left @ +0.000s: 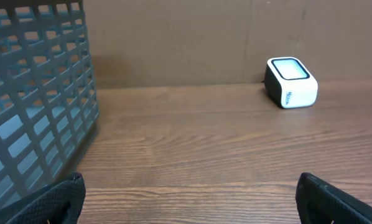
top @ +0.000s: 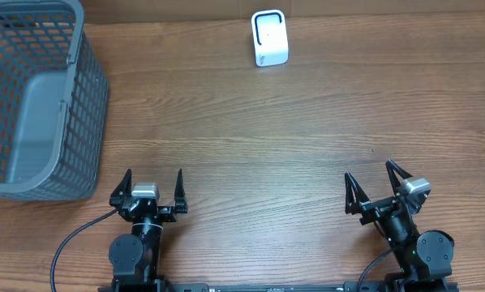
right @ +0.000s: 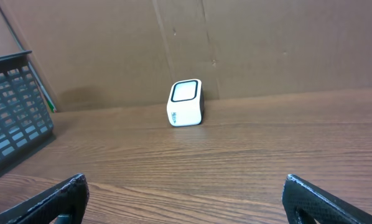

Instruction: Scan the item barcode

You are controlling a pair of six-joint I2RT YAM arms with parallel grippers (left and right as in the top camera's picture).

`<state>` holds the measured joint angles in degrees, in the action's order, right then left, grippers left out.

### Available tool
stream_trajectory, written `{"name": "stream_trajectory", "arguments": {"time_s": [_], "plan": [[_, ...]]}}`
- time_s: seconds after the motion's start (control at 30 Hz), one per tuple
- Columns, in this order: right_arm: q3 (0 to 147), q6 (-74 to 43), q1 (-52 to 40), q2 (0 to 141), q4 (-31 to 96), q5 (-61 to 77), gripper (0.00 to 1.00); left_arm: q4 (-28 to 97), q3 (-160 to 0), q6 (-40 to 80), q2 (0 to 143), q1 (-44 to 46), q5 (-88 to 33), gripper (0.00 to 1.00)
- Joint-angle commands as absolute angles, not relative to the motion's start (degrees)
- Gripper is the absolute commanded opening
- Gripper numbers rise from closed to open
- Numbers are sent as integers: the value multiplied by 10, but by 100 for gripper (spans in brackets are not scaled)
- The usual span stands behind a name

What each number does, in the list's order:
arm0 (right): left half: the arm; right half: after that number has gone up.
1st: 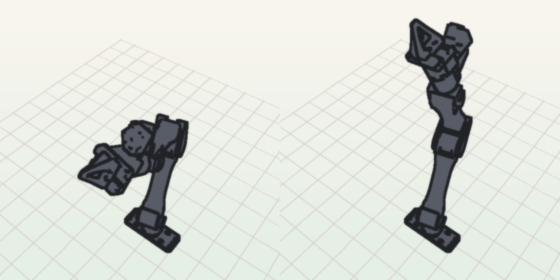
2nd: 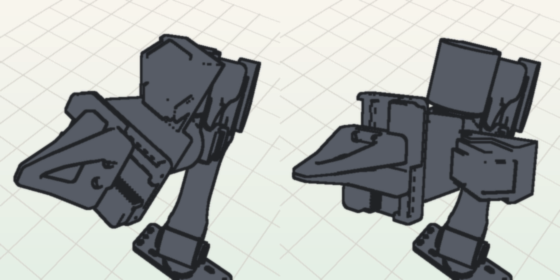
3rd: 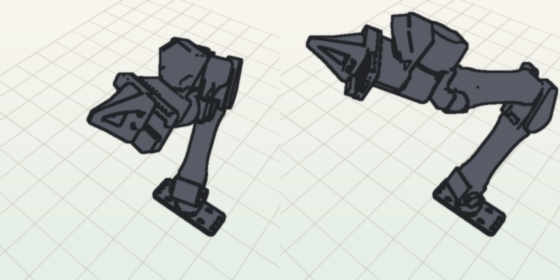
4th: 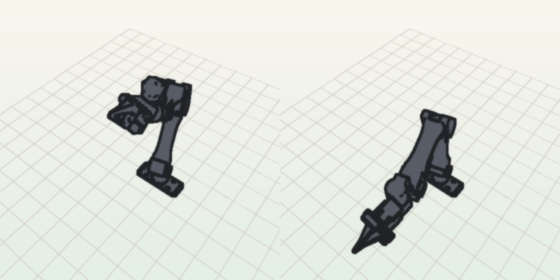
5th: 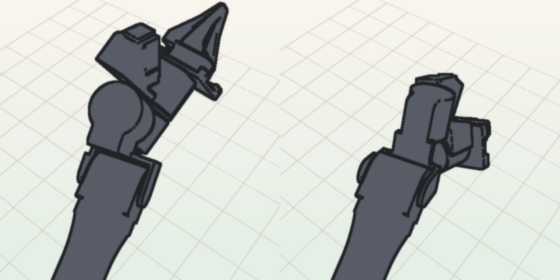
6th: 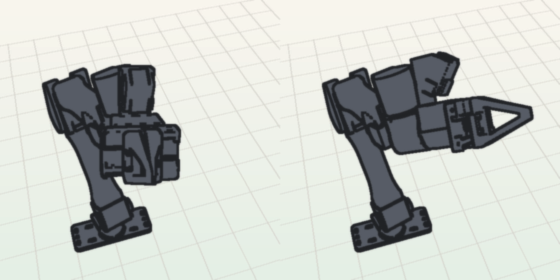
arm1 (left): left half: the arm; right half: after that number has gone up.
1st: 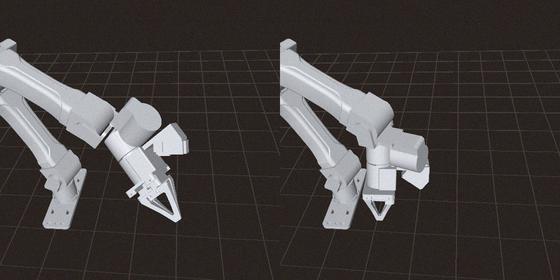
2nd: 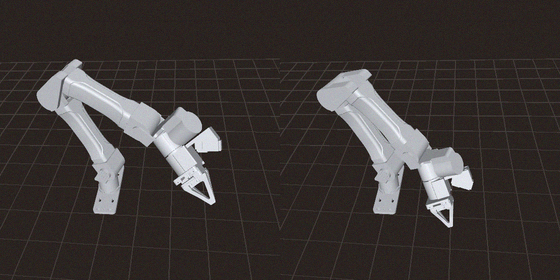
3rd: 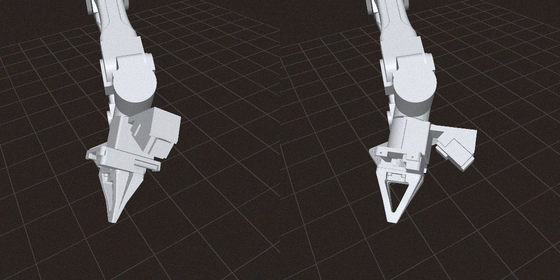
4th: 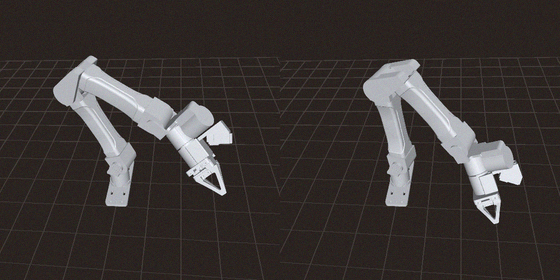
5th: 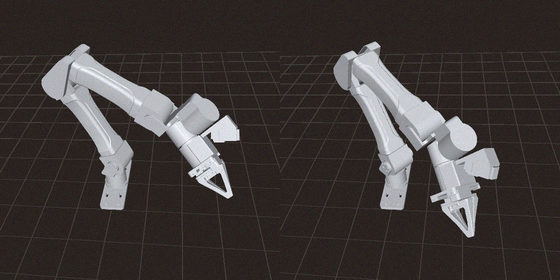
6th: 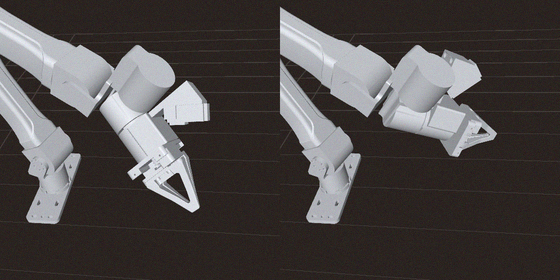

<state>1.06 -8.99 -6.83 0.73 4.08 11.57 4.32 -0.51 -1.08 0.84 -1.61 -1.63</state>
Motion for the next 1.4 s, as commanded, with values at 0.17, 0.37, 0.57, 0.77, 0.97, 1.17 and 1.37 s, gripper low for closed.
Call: {"name": "stream_trajectory", "arguments": {"time_s": [0.17, 0.37, 0.57, 0.77, 0.97, 1.17, 1.37], "plan": [[4, -89, -70, 2, 38, 112, 100, 45, -3, 52, 2, -20, 4, 100], [4, -89, -70, 2, 38, 112, 100, 44, -3, 41, 2, -19, -7, 100], [4, -89, -70, 2, 38, 112, 100, 44, -3, 41, 2, -19, -6, 100], [4, -89, -70, 2, 38, 112, 100, 44, -3, 41, 2, -19, -6, 100], [4, -89, -70, 2, 38, 112, 100, 44, -3, 41, 2, -19, -6, 100], [4, -89, -70, 2, 38, 112, 100, 44, -3, 41, 2, -19, -6, 100], [4, -89, -70, 2, 38, 112, 100, 44, -3, 41, 2, -19, -6, 100]]}}
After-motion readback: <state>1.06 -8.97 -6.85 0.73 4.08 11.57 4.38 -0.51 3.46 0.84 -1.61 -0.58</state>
